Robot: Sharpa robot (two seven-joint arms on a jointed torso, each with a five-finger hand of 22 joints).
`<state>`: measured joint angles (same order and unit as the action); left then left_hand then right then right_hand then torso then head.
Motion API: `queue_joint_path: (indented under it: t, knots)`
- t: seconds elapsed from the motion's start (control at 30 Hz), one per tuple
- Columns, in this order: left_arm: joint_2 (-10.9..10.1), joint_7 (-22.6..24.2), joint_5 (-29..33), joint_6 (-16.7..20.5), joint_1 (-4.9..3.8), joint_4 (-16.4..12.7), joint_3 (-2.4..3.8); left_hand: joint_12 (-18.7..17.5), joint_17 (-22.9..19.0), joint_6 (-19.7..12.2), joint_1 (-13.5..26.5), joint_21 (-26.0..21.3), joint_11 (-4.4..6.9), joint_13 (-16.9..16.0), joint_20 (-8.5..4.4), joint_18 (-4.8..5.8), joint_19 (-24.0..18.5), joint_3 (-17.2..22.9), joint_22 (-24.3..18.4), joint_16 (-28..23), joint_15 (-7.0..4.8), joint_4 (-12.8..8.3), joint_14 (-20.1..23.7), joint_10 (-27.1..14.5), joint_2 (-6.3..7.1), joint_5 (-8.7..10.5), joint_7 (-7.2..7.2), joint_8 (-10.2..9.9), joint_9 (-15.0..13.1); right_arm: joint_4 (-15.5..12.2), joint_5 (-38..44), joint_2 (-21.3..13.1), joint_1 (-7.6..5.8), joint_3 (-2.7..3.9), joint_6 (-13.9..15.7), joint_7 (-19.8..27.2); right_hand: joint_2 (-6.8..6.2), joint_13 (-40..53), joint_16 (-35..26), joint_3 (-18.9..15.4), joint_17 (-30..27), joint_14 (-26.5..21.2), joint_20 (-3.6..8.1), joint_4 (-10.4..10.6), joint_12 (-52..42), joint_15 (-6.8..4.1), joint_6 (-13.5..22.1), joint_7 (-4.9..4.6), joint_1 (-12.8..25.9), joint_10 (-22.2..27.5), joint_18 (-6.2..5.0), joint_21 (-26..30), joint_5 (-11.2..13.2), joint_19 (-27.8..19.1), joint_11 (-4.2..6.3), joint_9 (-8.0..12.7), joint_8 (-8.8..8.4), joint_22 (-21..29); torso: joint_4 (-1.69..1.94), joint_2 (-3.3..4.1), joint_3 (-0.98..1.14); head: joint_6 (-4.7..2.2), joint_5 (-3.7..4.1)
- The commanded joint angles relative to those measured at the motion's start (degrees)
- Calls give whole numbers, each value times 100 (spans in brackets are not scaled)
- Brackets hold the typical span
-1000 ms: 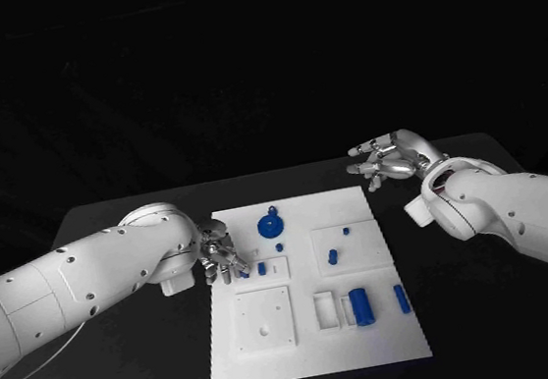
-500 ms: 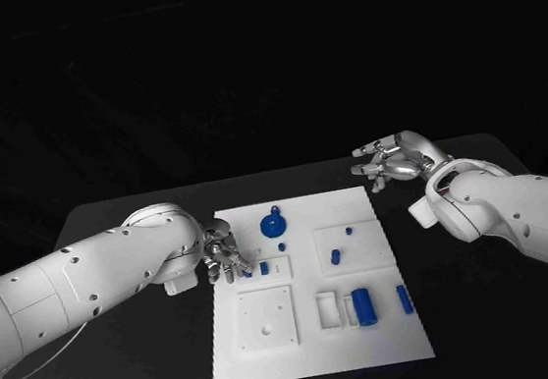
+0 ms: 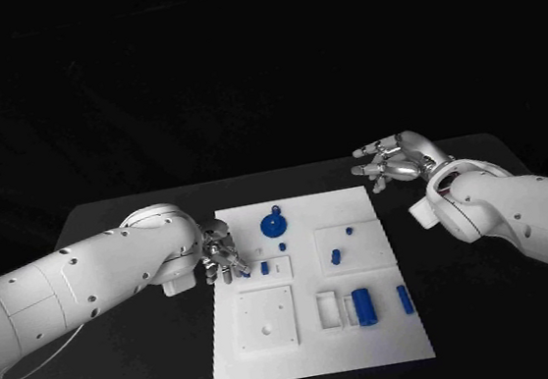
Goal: Assemble the parts on the task board
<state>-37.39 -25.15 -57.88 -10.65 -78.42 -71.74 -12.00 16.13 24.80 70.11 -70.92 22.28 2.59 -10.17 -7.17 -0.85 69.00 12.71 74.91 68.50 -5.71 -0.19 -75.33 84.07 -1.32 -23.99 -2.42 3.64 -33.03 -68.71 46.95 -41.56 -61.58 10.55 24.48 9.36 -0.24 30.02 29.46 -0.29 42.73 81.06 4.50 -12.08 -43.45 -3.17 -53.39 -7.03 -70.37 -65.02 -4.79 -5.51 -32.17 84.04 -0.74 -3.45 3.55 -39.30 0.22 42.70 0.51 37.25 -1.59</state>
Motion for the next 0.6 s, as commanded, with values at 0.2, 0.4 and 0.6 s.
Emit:
queue_joint_path:
  t: [0.2,0.4,0.6]
  knots:
    - [-38,-109,-72,143,14,-35,-9,33,11,207,-14,26,44,6,-23,20,43,660,117,23,-42,-644,-2,235,14,-37,154,10,-3,-6,11,0,4,2,-78,49,-6,-7,-38,-7,-2,5,-33,20,8,7,46,-13,34,35,37,-9,1,9,19,5,-18,5,4,4,2,-5,-7]
    - [-36,-118,-28,160,14,-52,-9,37,12,209,-7,27,44,7,-24,20,46,660,116,21,-43,-643,-5,234,14,-39,155,10,-3,-10,11,1,5,2,-77,46,-6,-7,-38,-7,-2,5,-33,20,8,7,46,-13,34,35,37,-9,1,9,19,5,-18,5,-6,4,6,-10,-15]
    - [-25,-132,13,191,14,-65,-10,51,14,210,11,28,45,8,-25,21,51,663,114,17,-43,-638,-11,238,6,-38,158,10,-2,-15,11,-2,5,2,-77,43,-6,-7,-38,-7,-2,5,-33,20,8,7,46,-13,34,35,37,-9,1,9,19,5,-18,5,-4,4,7,-21,-17]
